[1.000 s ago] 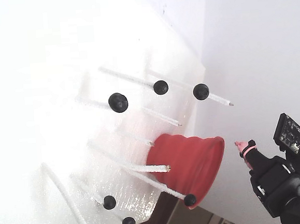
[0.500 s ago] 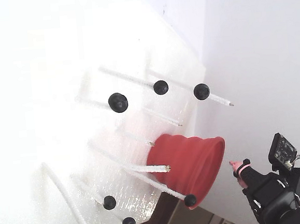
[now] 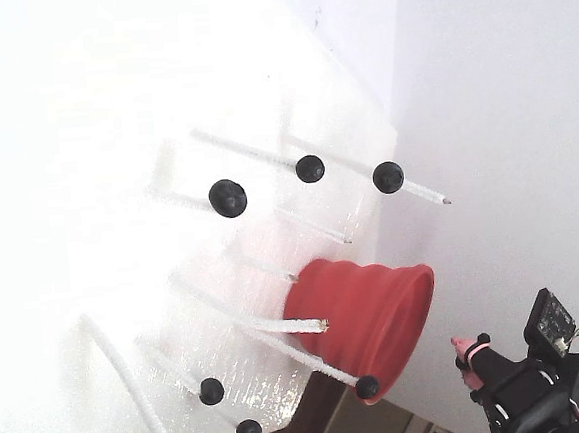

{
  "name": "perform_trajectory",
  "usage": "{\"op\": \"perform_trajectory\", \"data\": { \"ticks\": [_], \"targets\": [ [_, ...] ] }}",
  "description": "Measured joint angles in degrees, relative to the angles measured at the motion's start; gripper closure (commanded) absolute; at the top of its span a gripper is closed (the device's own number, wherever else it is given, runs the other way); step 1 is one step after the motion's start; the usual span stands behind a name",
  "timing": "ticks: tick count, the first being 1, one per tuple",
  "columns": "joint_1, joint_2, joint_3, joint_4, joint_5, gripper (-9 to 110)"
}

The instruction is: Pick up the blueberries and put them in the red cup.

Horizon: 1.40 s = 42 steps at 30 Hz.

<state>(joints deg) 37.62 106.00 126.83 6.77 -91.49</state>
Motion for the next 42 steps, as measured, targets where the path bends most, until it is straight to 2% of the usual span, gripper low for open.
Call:
{"op": "perform_trajectory", "data": {
  "ticks": [5, 11, 24, 42],
  "targets": [
    [1.1, 0.0, 0.0, -0.3, 0.9, 90],
    [1.3, -0.5, 0.0, -1.6, 2.5, 84],
    [1.3, -1.0, 1.1, -1.5, 3.4, 85],
    [-4.0, 7.2, 2.3, 9.0, 7.8, 86]
  ]
}}
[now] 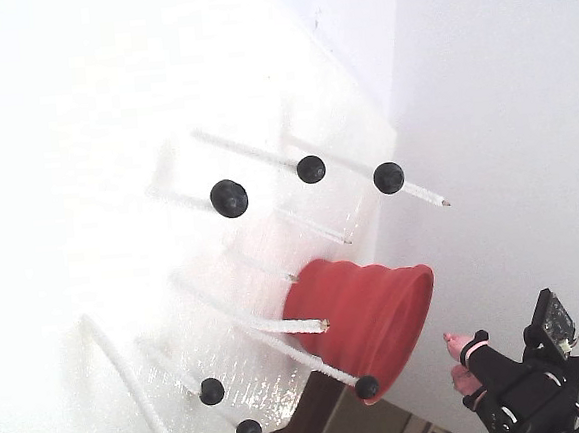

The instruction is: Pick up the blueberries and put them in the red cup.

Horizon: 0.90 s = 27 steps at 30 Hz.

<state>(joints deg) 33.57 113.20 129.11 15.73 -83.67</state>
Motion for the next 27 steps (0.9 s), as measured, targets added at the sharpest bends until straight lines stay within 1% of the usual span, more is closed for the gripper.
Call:
{"op": "perform_trajectory", "data": {
  "ticks": [9, 27],
  "targets": [
    [-2.5, 7.3, 2.7, 6.3, 1.8, 86],
    [-4.8, 18.3, 11.0, 12.0, 3.1, 86]
  ]
}}
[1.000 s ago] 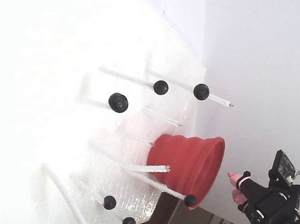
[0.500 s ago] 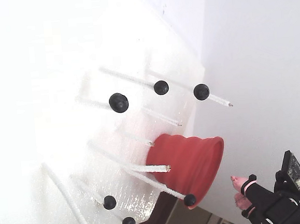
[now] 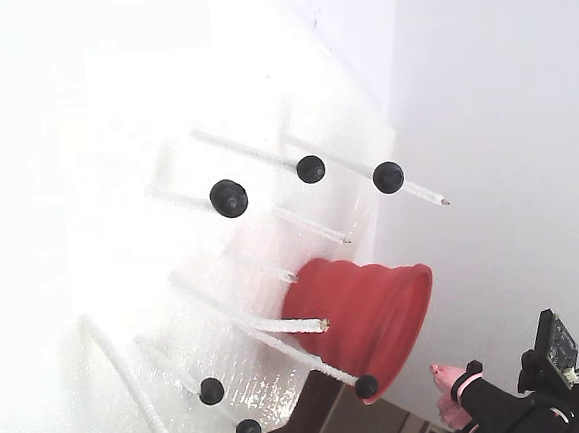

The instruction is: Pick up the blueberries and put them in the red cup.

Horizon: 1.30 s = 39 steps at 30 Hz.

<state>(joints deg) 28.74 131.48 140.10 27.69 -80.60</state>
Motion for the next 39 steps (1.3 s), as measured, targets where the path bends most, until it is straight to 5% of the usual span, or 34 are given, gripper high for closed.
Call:
{"op": "perform_trajectory", "data": {
  "ticks": [39],
  "targets": [
    [-2.4, -3.5, 4.7, -2.7, -0.9, 86]
  ]
}}
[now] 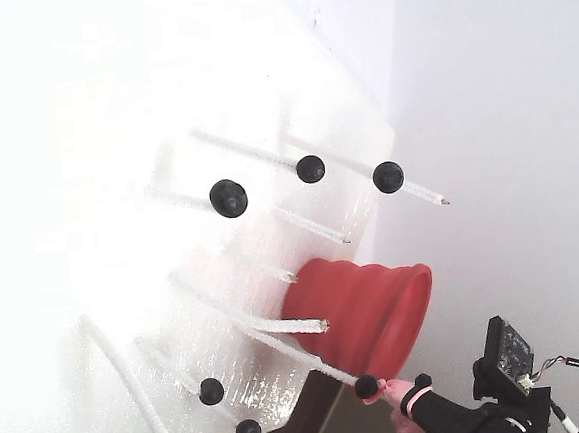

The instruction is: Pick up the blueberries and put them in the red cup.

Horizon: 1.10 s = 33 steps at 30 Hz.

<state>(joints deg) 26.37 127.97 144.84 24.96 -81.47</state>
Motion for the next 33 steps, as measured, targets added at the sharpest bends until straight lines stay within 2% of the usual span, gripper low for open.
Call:
{"op": "perform_trajectory", "data": {
  "ticks": [33],
  "targets": [
    [-2.0, -9.8, -0.5, -5.7, -0.5, 84]
  ]
}}
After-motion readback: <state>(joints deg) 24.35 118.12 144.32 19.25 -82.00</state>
